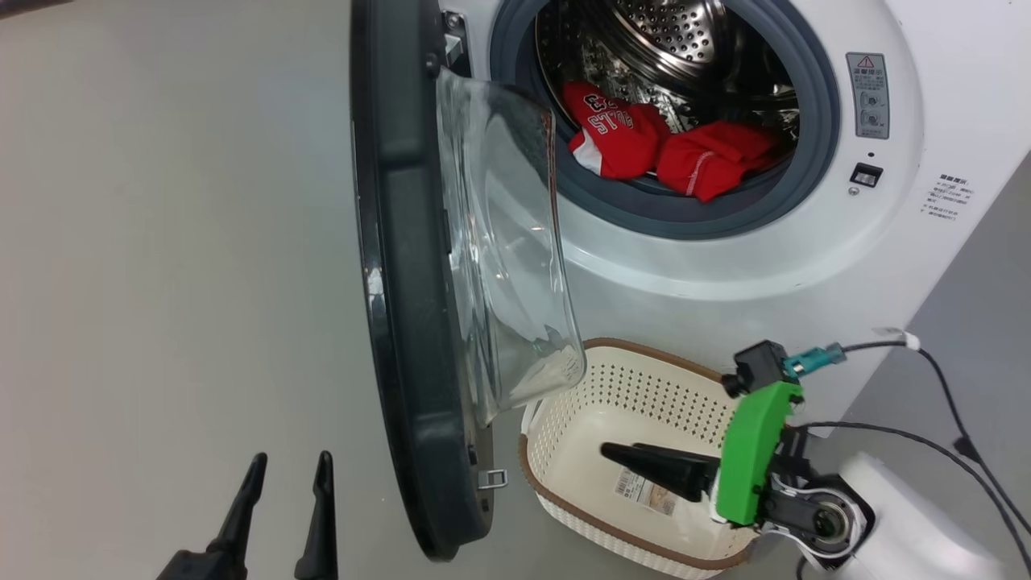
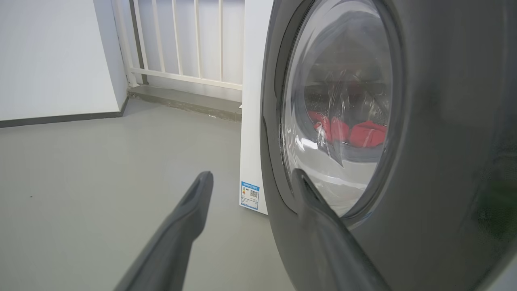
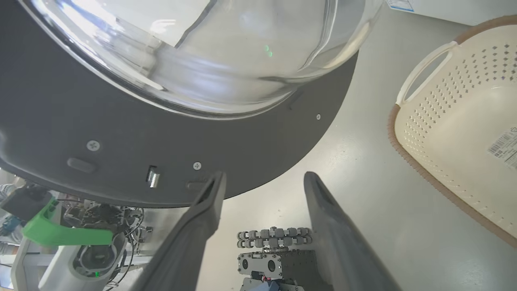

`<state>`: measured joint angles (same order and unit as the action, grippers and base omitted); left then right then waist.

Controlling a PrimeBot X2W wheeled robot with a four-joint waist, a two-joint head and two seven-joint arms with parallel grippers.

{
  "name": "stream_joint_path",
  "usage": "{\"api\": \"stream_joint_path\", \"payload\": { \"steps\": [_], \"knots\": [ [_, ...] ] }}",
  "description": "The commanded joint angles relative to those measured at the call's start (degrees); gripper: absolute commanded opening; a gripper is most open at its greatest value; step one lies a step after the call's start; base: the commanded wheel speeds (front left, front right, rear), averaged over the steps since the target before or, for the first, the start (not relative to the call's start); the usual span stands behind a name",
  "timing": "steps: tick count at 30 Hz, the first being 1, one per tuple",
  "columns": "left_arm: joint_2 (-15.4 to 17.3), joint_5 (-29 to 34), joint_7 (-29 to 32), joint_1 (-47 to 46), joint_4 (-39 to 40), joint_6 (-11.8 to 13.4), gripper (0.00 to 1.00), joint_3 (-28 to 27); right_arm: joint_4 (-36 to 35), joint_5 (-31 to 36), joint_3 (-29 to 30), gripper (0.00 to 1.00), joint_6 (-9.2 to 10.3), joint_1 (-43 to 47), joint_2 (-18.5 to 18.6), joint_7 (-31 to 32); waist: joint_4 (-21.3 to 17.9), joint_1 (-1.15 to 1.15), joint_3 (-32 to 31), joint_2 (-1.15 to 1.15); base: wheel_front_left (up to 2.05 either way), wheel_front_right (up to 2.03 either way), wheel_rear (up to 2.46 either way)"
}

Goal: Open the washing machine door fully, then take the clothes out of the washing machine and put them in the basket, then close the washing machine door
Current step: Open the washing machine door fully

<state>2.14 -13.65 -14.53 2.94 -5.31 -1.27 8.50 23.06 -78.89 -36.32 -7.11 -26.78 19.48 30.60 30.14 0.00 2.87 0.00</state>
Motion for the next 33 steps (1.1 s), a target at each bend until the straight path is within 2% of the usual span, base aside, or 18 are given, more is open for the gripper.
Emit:
{"api": "stream_joint_path", "payload": {
  "steps": [1,10,23,27,29,33],
  "knots": [
    [0.74,0.70,-0.47,-1.88,1.00,-0.35,1.00,-2.14,-0.82,1.08,-0.59,1.00,-0.37,0.78,0.79,-1.96,-0.07,0.00,-0.12,0.00,0.00,0.00,0.00],
    [0.74,0.93,-0.47,-2.02,0.02,-0.91,1.00,-2.46,0.56,2.51,-2.60,1.00,-0.37,3.86,3.94,-11.95,-0.37,0.00,-0.67,0.00,0.00,0.00,0.00],
    [0.74,1.30,-0.47,-2.00,-1.29,-1.48,1.00,-2.87,0.84,11.16,-9.87,1.00,-0.37,4.91,8.13,-40.08,-0.80,0.00,-1.83,0.00,0.00,0.00,0.00],
    [0.74,1.41,-0.47,-1.92,-1.50,-1.57,1.00,-3.19,1.94,14.60,-11.52,1.00,-0.37,4.68,8.45,-44.85,-0.96,0.00,-2.16,0.00,0.00,0.00,0.00],
    [0.74,1.49,-0.47,-1.89,-1.54,-1.63,1.00,-3.38,2.30,17.03,-10.89,1.00,-0.37,4.81,8.26,-45.47,-1.07,0.00,-2.28,0.00,0.00,0.00,0.00],
    [0.74,1.63,-0.47,-1.79,-1.39,-1.66,1.00,-3.73,-0.06,25.31,-2.24,1.00,-0.37,6.97,6.39,-45.57,-1.35,0.00,-2.40,0.00,0.00,0.00,0.00]
  ]
}}
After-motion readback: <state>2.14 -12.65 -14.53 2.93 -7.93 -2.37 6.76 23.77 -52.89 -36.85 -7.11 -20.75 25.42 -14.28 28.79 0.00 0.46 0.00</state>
